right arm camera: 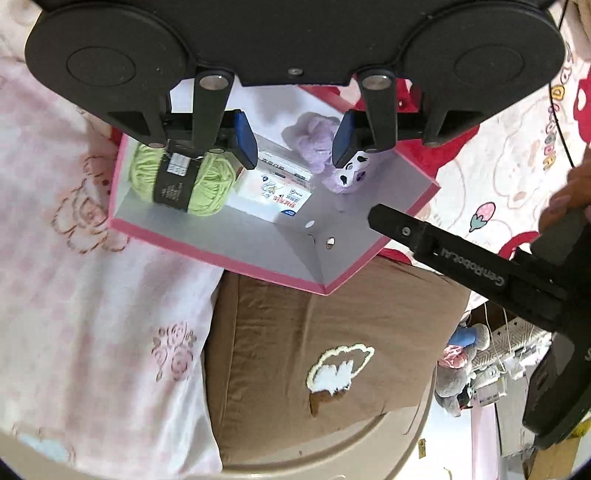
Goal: Organize objects
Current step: 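Withdraw the left tool from the box toward the orange sponge, then lower the open left gripper around the orange sponge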
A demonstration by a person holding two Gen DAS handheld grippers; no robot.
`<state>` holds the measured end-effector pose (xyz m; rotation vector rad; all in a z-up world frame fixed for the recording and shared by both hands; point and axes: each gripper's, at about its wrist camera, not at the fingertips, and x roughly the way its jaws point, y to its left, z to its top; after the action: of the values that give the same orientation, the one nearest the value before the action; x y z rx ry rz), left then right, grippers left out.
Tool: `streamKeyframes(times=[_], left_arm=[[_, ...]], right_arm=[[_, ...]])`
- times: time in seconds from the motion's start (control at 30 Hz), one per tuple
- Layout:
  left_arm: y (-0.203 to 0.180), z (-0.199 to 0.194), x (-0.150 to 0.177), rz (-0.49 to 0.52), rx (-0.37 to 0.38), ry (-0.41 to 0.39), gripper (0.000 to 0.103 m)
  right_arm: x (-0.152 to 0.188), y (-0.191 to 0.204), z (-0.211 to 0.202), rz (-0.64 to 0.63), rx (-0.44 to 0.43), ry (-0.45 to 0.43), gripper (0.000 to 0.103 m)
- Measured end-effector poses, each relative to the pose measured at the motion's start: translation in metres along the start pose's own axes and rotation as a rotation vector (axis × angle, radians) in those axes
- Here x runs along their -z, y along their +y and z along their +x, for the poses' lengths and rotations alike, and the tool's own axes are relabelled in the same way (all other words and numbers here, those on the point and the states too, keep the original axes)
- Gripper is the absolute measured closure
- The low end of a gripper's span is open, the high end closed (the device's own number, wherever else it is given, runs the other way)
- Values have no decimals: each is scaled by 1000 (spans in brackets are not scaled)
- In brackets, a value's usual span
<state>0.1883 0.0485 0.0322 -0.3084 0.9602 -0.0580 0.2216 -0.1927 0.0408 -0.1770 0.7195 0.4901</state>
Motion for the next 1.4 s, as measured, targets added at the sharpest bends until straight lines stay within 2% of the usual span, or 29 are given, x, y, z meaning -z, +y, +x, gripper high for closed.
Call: streamKeyframes(times=[0.07,0.13,0.27,0.47,0.7,0.8,0.97,1.1,1.27,1.4], left_arm=[[-3,-11,5,5,7,4,48],[-6,-24,11,18,-5,2,45],[-11,-41,23,39,-12,5,40],[-18,-64,40,74,1,5,29],[-19,-78,63,93,34,2,16],[-22,-75,74,92,18,16,16],[-29,-69,98,120,75,36,14],[-33,-65,117,141,120,50,14],[-27,-53,135,156,105,78,14],[-20,-44,144,163,54,84,14]], right_arm=[[1,3,-15,-19,11,-7,45],[1,4,-30,-30,18,-12,41],[1,7,-56,-40,42,-30,20],[9,27,-76,-111,83,6,9],[20,45,-96,-130,100,6,8],[26,51,-106,-149,97,2,8],[35,53,-118,-136,66,5,8],[41,49,-114,-103,19,67,8],[57,54,-111,-117,6,110,8],[71,61,-103,-126,2,143,8]])
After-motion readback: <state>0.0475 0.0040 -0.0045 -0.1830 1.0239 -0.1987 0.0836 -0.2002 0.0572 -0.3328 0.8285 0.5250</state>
